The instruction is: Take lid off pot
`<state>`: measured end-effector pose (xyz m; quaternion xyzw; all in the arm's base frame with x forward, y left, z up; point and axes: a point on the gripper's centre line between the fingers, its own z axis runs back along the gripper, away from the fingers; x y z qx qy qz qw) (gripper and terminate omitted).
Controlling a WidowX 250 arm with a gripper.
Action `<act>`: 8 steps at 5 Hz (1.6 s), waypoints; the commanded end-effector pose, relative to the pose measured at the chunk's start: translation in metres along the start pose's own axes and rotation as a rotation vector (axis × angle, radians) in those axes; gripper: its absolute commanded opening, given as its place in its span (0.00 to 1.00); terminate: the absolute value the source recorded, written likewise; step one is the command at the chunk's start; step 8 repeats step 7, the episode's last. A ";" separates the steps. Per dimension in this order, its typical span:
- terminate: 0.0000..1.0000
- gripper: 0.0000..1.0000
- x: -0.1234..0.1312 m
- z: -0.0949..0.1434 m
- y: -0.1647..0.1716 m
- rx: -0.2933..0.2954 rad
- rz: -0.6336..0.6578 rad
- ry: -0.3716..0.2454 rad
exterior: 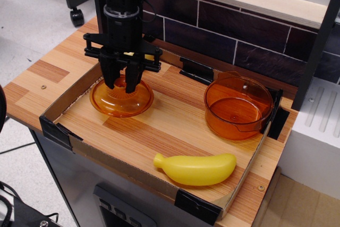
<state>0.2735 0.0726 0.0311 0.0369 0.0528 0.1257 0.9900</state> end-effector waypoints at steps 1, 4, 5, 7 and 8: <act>0.00 1.00 0.008 0.031 0.000 -0.038 -0.009 -0.077; 0.00 1.00 0.001 0.044 -0.002 -0.055 -0.019 -0.079; 0.00 1.00 0.001 0.044 -0.002 -0.055 -0.019 -0.079; 1.00 1.00 0.001 0.044 -0.002 -0.055 -0.019 -0.079; 1.00 1.00 0.001 0.044 -0.002 -0.055 -0.019 -0.079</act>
